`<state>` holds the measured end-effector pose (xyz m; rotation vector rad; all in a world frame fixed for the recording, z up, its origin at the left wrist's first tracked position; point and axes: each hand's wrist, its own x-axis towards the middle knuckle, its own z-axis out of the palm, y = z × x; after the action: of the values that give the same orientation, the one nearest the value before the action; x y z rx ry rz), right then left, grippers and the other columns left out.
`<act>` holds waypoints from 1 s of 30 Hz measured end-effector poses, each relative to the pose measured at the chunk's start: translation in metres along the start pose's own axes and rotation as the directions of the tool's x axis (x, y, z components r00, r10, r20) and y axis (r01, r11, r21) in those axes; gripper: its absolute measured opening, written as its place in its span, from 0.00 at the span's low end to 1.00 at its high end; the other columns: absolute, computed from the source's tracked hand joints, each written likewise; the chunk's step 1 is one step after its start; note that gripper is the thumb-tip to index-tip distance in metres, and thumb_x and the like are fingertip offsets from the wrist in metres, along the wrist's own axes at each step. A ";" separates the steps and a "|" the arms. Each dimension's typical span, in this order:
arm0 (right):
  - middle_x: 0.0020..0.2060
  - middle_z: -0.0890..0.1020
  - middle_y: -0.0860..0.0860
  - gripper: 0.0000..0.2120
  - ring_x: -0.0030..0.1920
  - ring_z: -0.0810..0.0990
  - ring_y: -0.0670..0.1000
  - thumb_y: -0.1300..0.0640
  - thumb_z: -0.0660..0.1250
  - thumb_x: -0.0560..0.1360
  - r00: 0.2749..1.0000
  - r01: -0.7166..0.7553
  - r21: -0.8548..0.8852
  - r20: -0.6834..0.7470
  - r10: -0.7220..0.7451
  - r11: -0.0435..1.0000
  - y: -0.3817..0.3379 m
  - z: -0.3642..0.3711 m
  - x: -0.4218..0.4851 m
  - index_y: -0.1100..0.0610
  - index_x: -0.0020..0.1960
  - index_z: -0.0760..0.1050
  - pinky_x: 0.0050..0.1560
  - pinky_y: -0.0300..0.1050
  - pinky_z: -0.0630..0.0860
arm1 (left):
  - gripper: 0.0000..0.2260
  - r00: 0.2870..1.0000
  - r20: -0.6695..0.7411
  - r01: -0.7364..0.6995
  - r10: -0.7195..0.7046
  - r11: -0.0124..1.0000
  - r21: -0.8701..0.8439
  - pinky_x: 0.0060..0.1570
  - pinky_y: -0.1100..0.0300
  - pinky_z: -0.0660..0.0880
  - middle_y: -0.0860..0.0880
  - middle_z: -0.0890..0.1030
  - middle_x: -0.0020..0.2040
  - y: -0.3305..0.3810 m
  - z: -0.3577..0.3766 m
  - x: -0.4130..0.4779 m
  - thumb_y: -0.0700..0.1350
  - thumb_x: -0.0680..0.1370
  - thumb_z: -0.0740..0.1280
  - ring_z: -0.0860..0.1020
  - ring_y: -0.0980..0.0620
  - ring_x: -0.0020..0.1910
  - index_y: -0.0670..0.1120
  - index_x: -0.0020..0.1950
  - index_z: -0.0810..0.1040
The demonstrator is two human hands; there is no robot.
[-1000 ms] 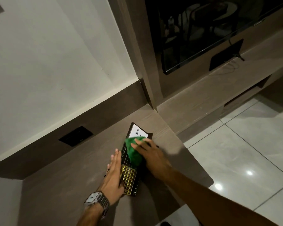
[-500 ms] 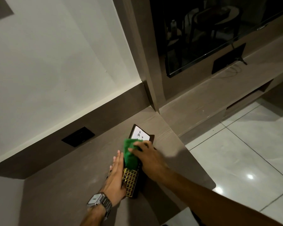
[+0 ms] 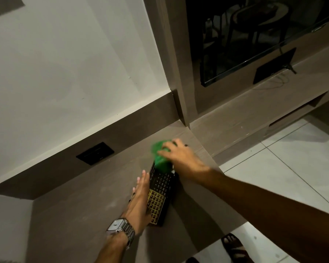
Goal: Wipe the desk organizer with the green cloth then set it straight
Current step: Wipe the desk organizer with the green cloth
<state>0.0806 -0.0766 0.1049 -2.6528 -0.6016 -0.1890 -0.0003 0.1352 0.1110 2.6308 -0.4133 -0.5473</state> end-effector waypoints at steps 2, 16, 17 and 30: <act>0.69 0.66 0.55 0.30 0.64 0.65 0.59 0.61 0.69 0.73 0.978 -0.208 -0.019 -0.039 0.207 0.978 0.020 -0.005 0.015 0.50 0.72 0.65 0.61 0.58 0.71 | 0.54 1.000 -0.002 0.012 -0.012 1.000 0.001 0.74 0.45 0.39 0.51 0.34 0.76 0.001 -0.001 0.000 0.29 0.64 0.65 0.36 0.50 0.75 0.57 0.72 0.29; 0.69 0.68 0.55 0.34 0.65 0.67 0.60 0.67 0.68 0.69 0.963 -0.242 0.154 -0.081 0.256 0.958 -0.003 0.012 -0.002 0.50 0.72 0.64 0.59 0.59 0.74 | 0.53 1.000 -0.005 0.003 -0.003 1.000 -0.026 0.74 0.48 0.39 0.53 0.33 0.75 0.006 -0.003 -0.001 0.28 0.66 0.65 0.35 0.50 0.75 0.57 0.71 0.29; 0.68 0.69 0.56 0.34 0.64 0.69 0.61 0.68 0.68 0.68 0.974 -0.190 0.157 -0.096 0.206 0.969 -0.019 0.020 -0.011 0.50 0.71 0.66 0.55 0.59 0.76 | 0.52 1.000 -0.005 0.005 -0.005 1.000 -0.025 0.74 0.49 0.39 0.51 0.34 0.76 0.005 -0.003 -0.002 0.28 0.67 0.65 0.36 0.50 0.75 0.56 0.72 0.29; 0.72 0.63 0.55 0.40 0.71 0.61 0.61 0.61 0.74 0.68 0.999 -0.027 0.092 0.029 0.024 0.995 -0.061 0.046 -0.068 0.49 0.74 0.59 0.59 0.61 0.74 | 0.47 0.996 -0.056 0.071 -0.076 0.994 -0.077 0.74 0.48 0.42 0.54 0.39 0.76 -0.023 0.002 -0.032 0.33 0.72 0.65 0.38 0.51 0.76 0.60 0.72 0.35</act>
<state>-0.0051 -0.0330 0.0703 -2.5762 -0.5711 -0.1143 -0.0248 0.1659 0.1090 2.5914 -0.2734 -0.4975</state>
